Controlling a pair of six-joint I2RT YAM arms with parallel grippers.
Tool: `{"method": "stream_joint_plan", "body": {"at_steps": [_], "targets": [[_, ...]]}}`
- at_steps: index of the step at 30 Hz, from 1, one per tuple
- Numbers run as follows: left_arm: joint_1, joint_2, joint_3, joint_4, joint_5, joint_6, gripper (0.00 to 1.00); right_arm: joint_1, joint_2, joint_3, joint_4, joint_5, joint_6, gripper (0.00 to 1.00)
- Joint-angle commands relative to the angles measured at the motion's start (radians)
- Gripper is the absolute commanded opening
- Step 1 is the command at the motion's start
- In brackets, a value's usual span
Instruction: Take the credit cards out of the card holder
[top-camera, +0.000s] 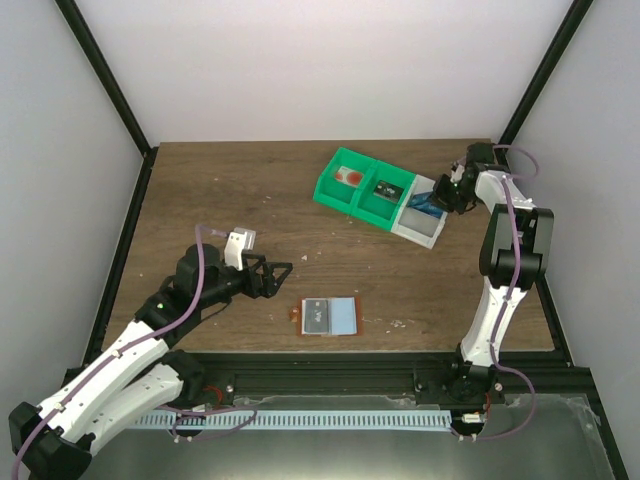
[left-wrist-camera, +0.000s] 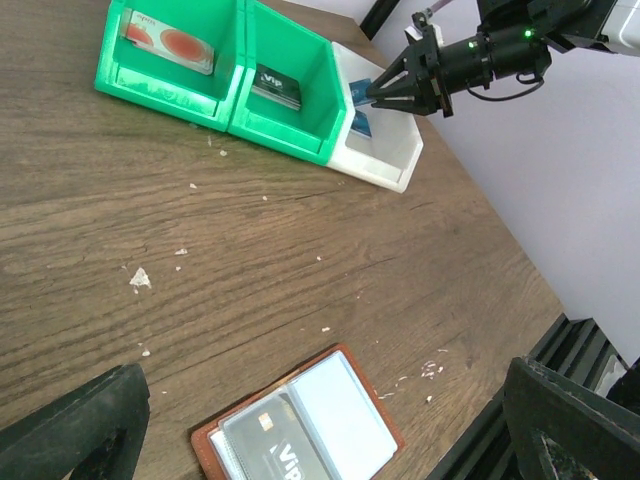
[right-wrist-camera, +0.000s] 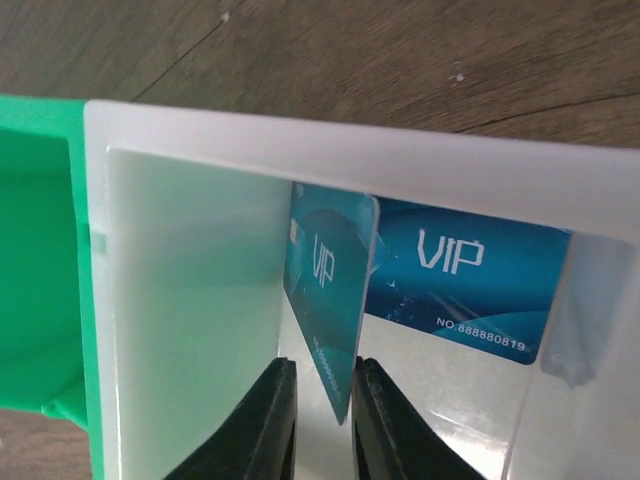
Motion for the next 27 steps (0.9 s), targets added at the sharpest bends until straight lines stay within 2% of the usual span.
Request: {"method": "stream_joint_plan", "body": {"at_steps": [1, 8, 13, 19, 23, 27], "targets": [[0.006, -0.003, 0.004, 0.002, -0.007, 0.009, 0.98, -0.011, 0.001, 0.048, -0.017, 0.047, 0.017, 0.20], [0.006, 0.003, 0.011, -0.018, -0.025, 0.006, 0.98, -0.010, -0.017, 0.051, -0.017, 0.074, 0.060, 0.22], [0.005, 0.014, 0.012, -0.021, -0.028, -0.001, 0.98, -0.009, -0.046, 0.048, -0.027, 0.070, 0.106, 0.35], [0.006, 0.045, 0.018, -0.032, -0.043, -0.024, 0.98, -0.009, -0.093, 0.068, -0.063, 0.130, 0.126, 0.43], [0.005, 0.078, 0.038, -0.060, -0.043, -0.047, 0.98, -0.009, -0.114, 0.063, -0.081, 0.127, 0.145, 0.44], [0.006, 0.120, 0.057, -0.077, -0.050, -0.082, 0.97, 0.009, -0.168, -0.009, -0.053, 0.083, 0.131, 0.44]]}}
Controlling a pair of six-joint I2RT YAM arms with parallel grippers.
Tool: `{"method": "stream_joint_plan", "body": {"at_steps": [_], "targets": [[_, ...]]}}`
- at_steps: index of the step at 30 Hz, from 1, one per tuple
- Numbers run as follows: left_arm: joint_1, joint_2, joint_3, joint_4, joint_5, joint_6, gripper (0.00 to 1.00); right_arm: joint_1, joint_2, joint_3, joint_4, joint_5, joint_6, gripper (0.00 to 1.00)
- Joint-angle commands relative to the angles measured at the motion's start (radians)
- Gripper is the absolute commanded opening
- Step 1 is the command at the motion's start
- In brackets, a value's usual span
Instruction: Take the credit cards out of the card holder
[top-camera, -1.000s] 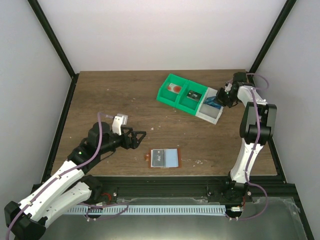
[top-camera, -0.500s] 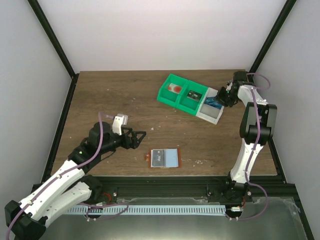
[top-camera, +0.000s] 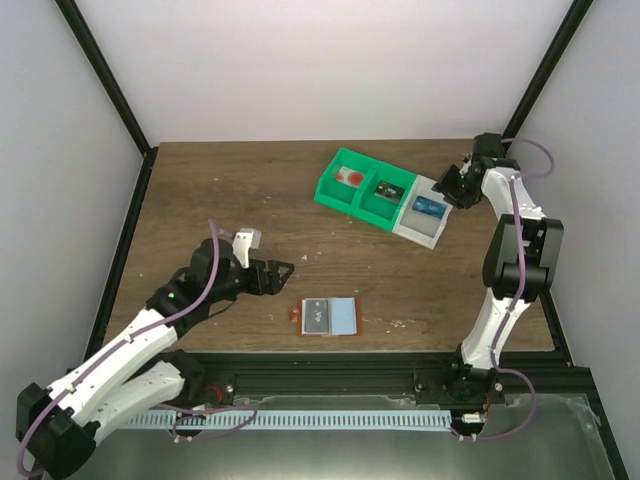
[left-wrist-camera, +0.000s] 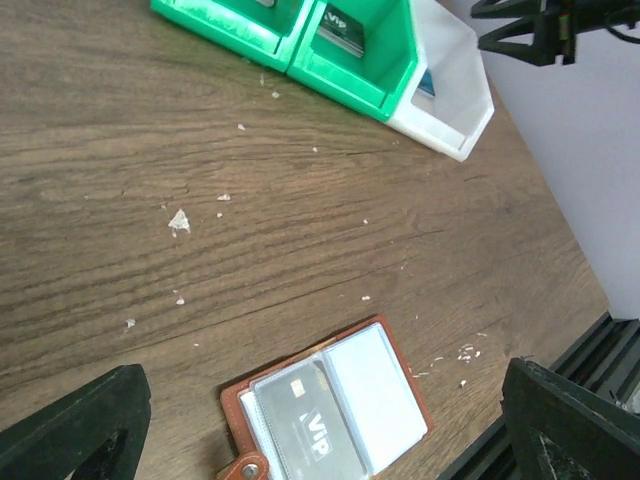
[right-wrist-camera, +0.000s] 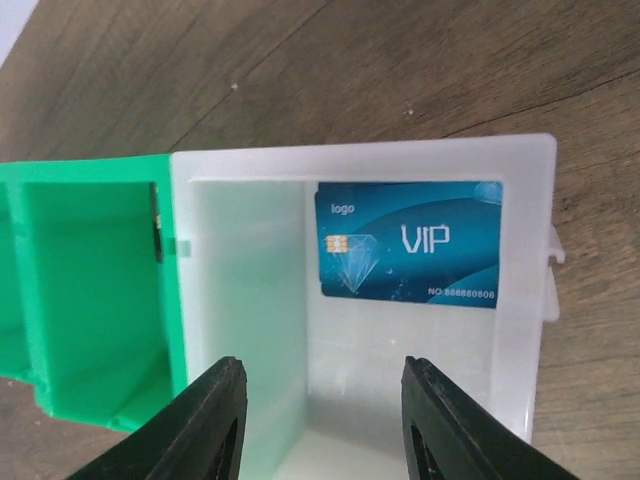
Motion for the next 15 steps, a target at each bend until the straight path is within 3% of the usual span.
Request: {"method": "stream_joint_plan", "body": {"at_steps": [1, 7, 15], "targets": [[0.005, 0.040, 0.047, -0.030, -0.015, -0.051, 0.97, 0.011, -0.092, -0.054, 0.015, -0.037, -0.002, 0.45], [0.006, 0.115, 0.047, -0.029, 0.021, -0.110, 0.94, 0.030, -0.219, -0.224, 0.102, -0.145, -0.015, 0.44], [0.005, 0.184, 0.039, -0.028, 0.089, -0.151, 0.85, 0.153, -0.400, -0.418, 0.219, -0.243, 0.017, 0.45]]}}
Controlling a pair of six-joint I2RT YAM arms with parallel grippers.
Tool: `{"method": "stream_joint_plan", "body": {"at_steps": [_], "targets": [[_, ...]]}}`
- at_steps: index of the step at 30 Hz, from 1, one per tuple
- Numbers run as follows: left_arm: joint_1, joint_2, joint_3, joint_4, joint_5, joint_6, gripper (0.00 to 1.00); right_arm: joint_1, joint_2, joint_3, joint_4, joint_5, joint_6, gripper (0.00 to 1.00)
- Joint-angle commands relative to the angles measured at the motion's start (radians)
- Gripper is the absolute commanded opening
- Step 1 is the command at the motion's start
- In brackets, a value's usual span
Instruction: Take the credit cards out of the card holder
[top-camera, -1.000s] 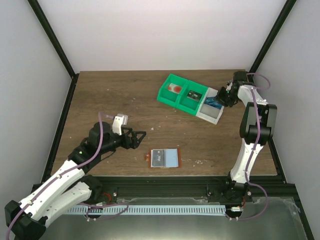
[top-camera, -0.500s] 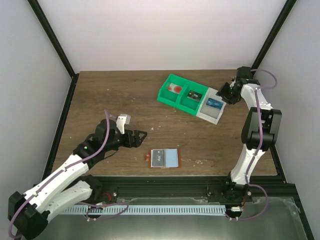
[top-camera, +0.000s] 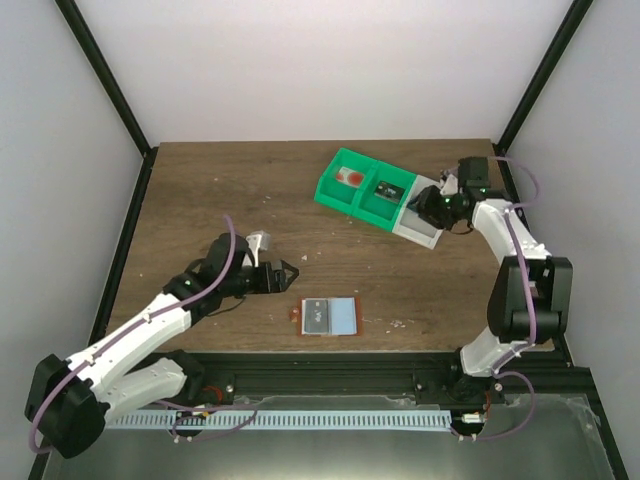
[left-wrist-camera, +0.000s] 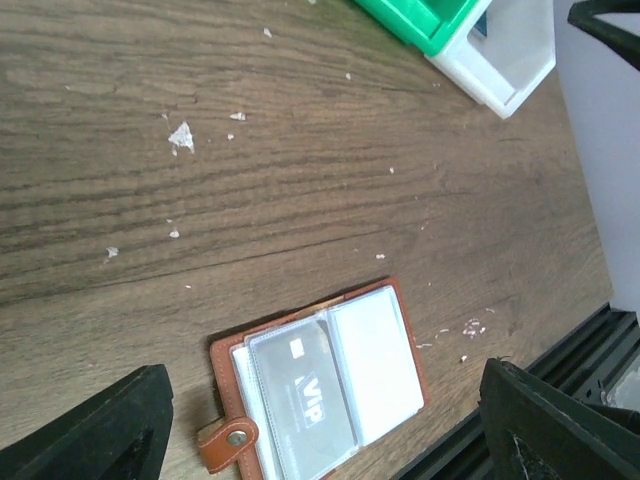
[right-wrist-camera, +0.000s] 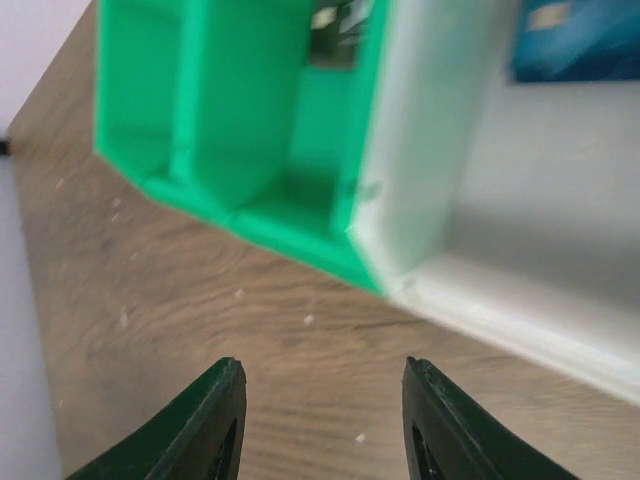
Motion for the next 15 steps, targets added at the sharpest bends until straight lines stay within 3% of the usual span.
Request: {"method": "stream_joint_plan", "body": {"at_steps": [1, 8, 15], "targets": [[0.004, 0.031, 0.004, 0.004, 0.053, -0.035, 0.84, 0.091, -0.105, -0.084, 0.106, -0.108, 0.013, 0.45], [0.004, 0.129, -0.042, 0.097, 0.095, -0.087, 0.78, 0.261, -0.202, -0.245, 0.177, -0.145, 0.050, 0.44], [0.005, 0.230, -0.116, 0.334, 0.193, -0.208, 0.73, 0.443, -0.274, -0.388, 0.293, -0.157, 0.074, 0.40]]}}
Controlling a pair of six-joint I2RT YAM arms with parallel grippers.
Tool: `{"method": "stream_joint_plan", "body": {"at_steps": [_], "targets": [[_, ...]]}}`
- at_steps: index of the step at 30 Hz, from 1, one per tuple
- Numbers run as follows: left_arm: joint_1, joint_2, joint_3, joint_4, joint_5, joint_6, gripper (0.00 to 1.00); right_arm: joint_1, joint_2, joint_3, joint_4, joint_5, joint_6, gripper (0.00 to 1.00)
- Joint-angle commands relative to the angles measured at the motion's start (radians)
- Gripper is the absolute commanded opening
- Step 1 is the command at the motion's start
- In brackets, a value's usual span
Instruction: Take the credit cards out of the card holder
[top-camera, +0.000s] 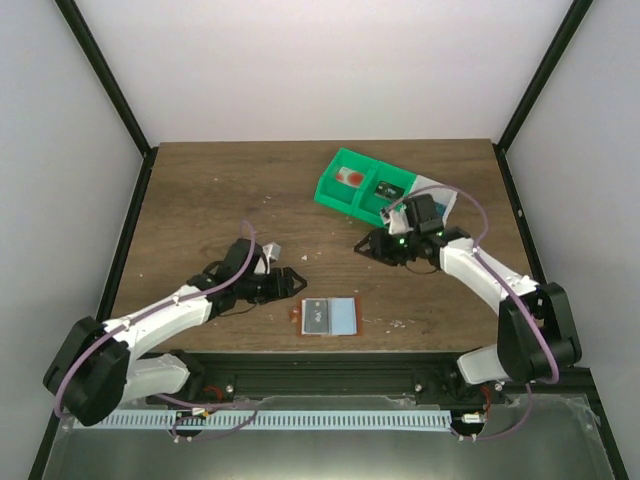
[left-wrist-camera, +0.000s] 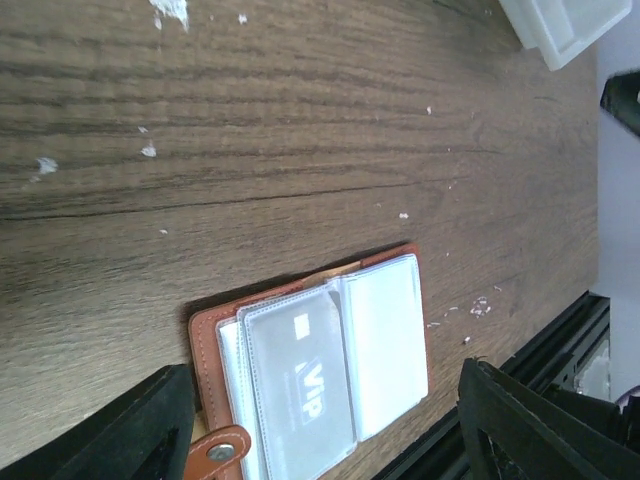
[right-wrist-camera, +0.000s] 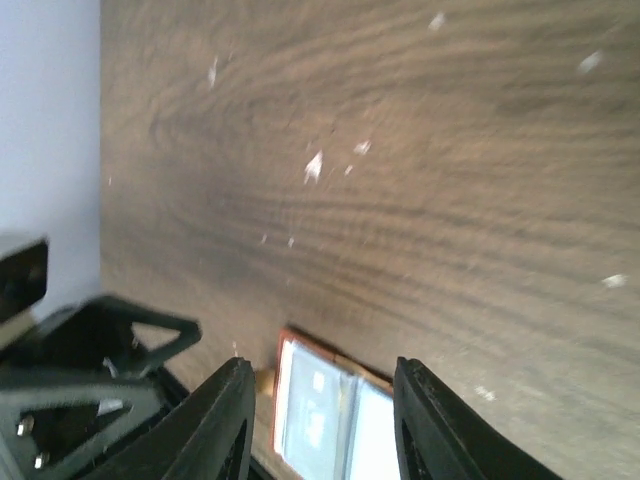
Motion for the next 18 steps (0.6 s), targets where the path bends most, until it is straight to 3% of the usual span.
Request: {"method": "stream_joint_plan", "body": {"at_steps": [1, 10, 18], "targets": [[0.004, 0.054, -0.053, 0.203, 0.087, -0.099, 0.73, 0.104, -0.057, -0.082, 0.119, -0.022, 0.030, 0.39], [0.004, 0.164, -0.146, 0.450, 0.182, -0.203, 0.70, 0.309, -0.035, -0.178, 0.163, 0.058, 0.083, 0.35], [0.002, 0.213, -0.170, 0.485, 0.198, -0.202, 0.71, 0.427, 0.040, -0.208, 0.217, 0.119, 0.126, 0.33]]}}
